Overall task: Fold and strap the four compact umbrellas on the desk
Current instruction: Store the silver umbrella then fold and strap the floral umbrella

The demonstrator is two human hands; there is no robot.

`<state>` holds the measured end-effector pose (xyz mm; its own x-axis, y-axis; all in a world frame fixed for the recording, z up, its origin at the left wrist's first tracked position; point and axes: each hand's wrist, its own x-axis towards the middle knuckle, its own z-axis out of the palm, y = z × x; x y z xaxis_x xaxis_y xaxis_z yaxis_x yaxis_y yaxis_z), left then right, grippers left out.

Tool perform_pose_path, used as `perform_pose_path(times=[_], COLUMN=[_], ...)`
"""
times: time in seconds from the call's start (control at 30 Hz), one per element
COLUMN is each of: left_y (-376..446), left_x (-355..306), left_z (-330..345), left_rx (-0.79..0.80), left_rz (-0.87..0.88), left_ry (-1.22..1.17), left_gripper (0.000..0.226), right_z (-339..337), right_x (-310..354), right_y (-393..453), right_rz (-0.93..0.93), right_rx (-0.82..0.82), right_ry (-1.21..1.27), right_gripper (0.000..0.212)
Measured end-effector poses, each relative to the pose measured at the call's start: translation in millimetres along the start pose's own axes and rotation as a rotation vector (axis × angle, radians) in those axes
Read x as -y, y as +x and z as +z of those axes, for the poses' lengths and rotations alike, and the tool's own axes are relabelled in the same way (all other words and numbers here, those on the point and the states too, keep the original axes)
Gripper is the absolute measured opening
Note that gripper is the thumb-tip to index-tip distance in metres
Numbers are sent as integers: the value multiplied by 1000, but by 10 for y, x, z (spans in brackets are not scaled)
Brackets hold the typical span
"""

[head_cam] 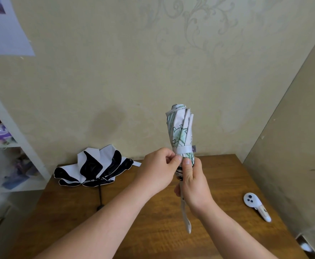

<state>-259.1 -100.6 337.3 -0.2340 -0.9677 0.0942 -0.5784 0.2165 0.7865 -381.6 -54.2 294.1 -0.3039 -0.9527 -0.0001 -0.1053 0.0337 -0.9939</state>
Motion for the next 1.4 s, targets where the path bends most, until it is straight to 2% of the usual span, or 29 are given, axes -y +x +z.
perform_pose_path(times=[0.1,0.17,0.43,0.67,0.77,0.9,1.2,1.3,1.4], left_y=[-10,-22,-65,0,24,57,95,91,78], left_x=[14,32,154,195,234,279,188,163,116], left_z=[56,95,94,12,-18,-43,-51,-56,-59], left_rx=[50,35,-20,-3,14,10,70,29,-7], left_rz=[-102,-134,-99,-27,-65,-147,-46,-16,16], left_ry=[-347,-441,-423,-352,-427,-503,-413,-229,18], left_gripper=[19,16,15,12,14,18,26,26,25], right_z=[22,30,74,52,56,40,-1,-16,-1], right_x=[33,52,69,129,116,111,109,94,63], right_y=[4,15,52,84,100,142,191,196,195], right_rz=[46,77,88,199,182,196,251,226,182], right_rx=[-4,6,57,130,161,151,222,232,172], right_ry=[76,105,135,212,271,338,330,317,301], right_gripper=[43,40,45,44,42,48,44,40,36])
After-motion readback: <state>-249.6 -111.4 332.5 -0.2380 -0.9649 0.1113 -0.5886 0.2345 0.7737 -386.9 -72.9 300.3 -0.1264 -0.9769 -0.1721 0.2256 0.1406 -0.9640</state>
